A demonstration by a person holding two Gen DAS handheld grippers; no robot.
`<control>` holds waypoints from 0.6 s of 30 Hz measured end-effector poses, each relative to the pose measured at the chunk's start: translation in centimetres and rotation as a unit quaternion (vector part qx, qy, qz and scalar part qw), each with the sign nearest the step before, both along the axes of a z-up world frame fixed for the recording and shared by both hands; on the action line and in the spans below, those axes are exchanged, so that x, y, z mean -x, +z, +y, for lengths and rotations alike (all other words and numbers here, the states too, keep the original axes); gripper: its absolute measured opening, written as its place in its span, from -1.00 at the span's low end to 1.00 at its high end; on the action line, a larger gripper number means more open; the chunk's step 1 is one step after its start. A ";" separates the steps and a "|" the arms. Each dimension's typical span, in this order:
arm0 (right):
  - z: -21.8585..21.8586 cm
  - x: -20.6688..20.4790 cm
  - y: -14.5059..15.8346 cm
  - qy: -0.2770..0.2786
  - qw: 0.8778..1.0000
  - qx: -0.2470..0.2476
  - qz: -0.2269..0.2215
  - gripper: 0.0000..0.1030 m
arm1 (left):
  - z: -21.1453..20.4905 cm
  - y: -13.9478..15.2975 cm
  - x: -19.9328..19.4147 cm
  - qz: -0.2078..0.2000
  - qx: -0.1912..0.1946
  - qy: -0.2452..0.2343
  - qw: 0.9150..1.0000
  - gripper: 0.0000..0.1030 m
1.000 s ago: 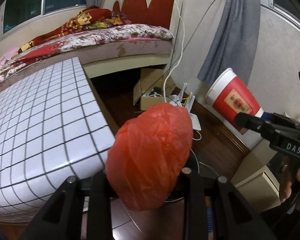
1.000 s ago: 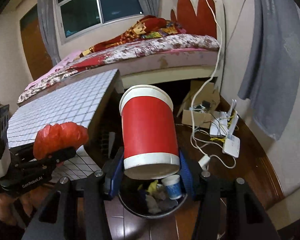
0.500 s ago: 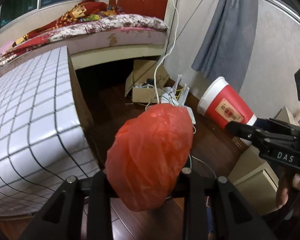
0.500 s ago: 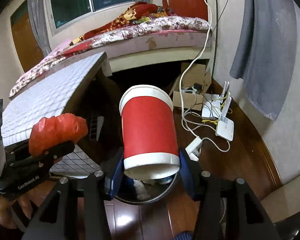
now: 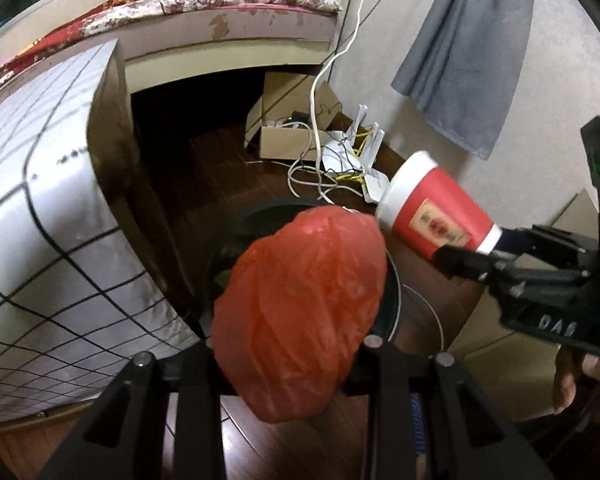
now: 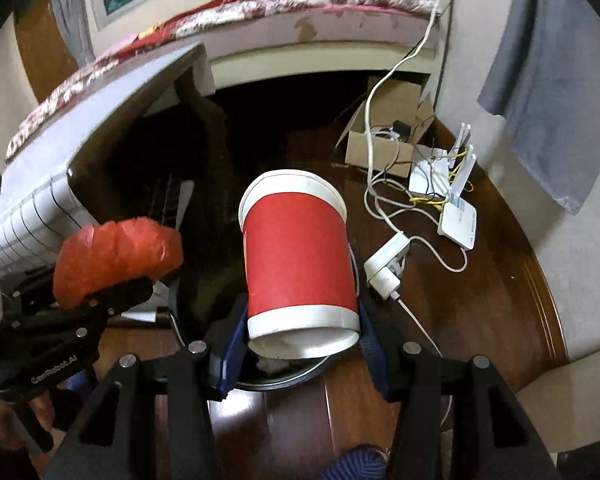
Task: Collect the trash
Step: 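Carry the red bag and red-white cup with both tools over the bin, then open both tools to drop the red bag and cup into the bin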
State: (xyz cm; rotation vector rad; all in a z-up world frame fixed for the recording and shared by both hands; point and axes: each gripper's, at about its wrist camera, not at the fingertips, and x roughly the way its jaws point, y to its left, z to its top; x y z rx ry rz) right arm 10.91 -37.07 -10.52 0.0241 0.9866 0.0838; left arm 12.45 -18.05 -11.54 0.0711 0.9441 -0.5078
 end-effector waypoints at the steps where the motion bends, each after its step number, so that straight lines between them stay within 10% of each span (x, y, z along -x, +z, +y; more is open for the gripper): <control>1: 0.1 -0.2 -0.3 0.004 1.000 0.002 0.003 0.05 | 0.1 -0.2 -0.3 0.004 0.003 0.003 1.000 -0.38; 11: 1.1 -2.4 -2.7 0.029 0.999 0.021 0.023 0.05 | 0.8 -2.2 -2.2 0.023 0.018 0.013 0.999 -0.35; 13: 1.4 -2.8 -3.3 0.041 0.999 0.029 0.019 0.07 | 0.7 -2.7 -2.5 0.031 0.039 0.009 0.999 -0.08; 15: 1.2 -3.0 -4.5 0.035 0.998 0.056 0.026 0.76 | 0.9 -3.3 -2.8 0.044 0.043 0.030 0.998 0.65; 18: -0.2 -3.0 -6.1 0.008 0.997 0.056 0.050 0.80 | 1.4 -3.8 -2.6 0.055 0.046 0.040 0.997 0.72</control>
